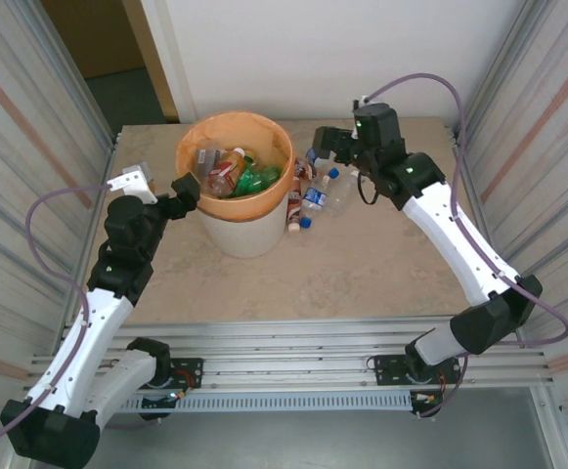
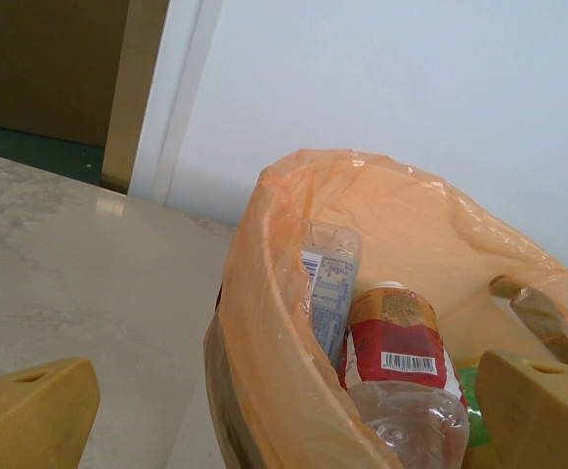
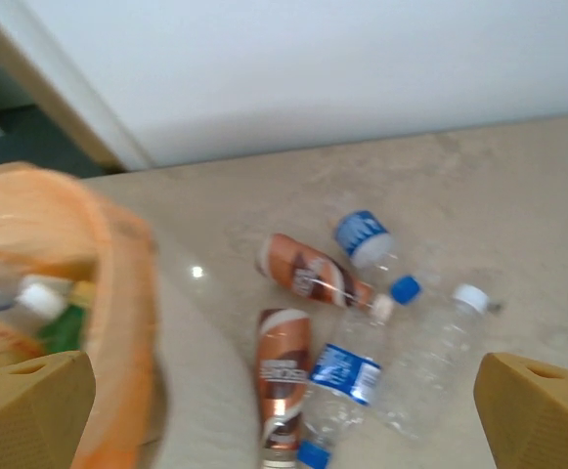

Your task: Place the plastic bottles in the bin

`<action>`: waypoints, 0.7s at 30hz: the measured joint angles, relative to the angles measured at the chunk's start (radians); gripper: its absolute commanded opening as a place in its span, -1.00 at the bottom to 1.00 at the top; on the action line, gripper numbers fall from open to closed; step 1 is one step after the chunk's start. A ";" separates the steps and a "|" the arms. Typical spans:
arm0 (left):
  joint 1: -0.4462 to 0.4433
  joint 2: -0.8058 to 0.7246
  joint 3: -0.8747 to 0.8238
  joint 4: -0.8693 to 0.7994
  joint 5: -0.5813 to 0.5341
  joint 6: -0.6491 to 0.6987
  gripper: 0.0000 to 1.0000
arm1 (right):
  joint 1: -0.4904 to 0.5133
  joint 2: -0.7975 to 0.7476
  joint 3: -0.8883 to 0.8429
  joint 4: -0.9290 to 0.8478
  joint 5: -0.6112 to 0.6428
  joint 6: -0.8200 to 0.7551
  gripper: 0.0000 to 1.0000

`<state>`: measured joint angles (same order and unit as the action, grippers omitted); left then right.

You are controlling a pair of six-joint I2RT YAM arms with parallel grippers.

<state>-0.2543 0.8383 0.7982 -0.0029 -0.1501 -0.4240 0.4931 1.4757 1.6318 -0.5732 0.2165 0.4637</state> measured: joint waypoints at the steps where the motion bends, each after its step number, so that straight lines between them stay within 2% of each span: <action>1: 0.000 0.000 0.000 0.000 0.000 0.000 0.97 | -0.026 -0.007 -0.022 -0.004 -0.008 0.014 0.95; 10: 0.000 0.000 0.000 0.000 0.000 0.000 0.97 | -0.148 0.021 -0.145 -0.029 -0.092 0.105 0.95; 21: 0.000 0.000 0.000 0.000 0.000 0.000 0.98 | -0.213 0.293 -0.147 -0.040 -0.212 0.151 0.96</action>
<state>-0.2543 0.8383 0.7982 -0.0029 -0.1505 -0.4236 0.2798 1.7683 1.4845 -0.6128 0.0044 0.6147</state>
